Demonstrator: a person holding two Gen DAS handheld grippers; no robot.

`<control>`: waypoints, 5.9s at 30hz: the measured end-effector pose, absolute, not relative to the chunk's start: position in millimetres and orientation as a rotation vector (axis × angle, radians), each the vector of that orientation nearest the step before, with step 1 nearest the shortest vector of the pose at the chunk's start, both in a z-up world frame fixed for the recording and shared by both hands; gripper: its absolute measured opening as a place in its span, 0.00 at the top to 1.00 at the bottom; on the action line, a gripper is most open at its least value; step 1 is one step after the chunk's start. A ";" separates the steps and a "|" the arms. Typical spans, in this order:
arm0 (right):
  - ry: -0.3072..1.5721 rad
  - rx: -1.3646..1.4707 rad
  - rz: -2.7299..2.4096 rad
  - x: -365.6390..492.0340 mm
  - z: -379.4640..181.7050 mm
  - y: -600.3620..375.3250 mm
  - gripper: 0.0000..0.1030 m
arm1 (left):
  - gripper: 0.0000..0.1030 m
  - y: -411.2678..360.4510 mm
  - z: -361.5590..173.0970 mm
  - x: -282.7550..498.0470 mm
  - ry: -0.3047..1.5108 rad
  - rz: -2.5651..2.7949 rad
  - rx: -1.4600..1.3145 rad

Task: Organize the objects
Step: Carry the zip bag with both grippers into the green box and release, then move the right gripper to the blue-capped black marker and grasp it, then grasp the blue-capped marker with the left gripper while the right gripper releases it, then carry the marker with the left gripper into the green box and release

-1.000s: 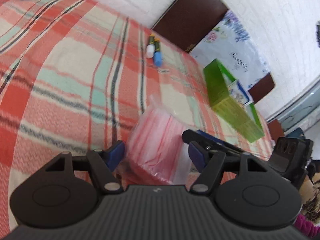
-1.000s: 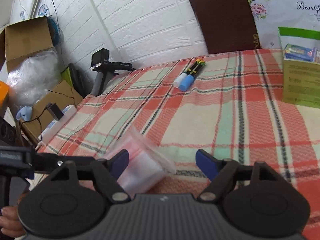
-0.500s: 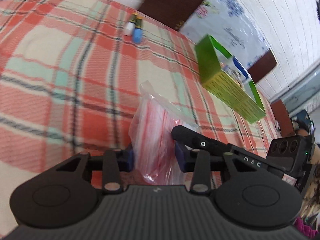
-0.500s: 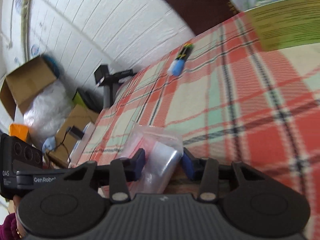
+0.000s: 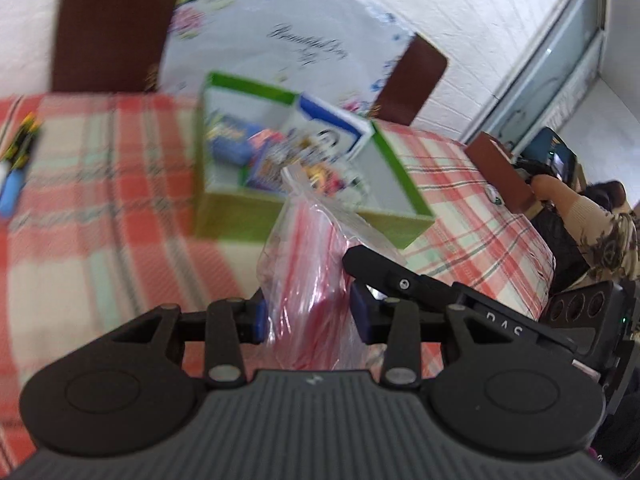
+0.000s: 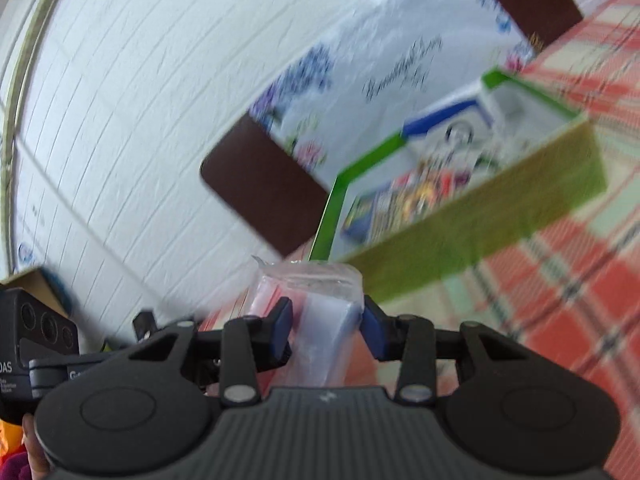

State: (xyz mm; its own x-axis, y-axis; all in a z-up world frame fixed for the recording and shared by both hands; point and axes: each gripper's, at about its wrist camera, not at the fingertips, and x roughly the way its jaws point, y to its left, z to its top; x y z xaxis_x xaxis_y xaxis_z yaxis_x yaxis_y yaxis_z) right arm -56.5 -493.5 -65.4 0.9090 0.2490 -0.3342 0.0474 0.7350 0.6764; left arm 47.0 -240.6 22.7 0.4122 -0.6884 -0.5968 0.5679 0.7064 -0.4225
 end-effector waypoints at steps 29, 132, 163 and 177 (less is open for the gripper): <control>0.325 0.401 -0.295 62.5 -70.8 -575.5 0.34 | 0.51 -353.3 28.7 138.6 0.673 -0.644 0.070; 0.681 0.276 0.295 -103.6 -111.7 -337.1 0.94 | 0.77 -152.6 -45.2 54.4 0.998 -0.509 -0.300; 0.434 0.363 -0.005 17.0 -75.6 -457.3 0.93 | 0.42 -277.4 36.6 157.1 0.793 -0.513 -0.152; 0.562 0.340 0.164 -0.3 -97.0 -377.2 0.92 | 0.42 -141.3 -10.8 83.0 0.718 -0.310 -0.012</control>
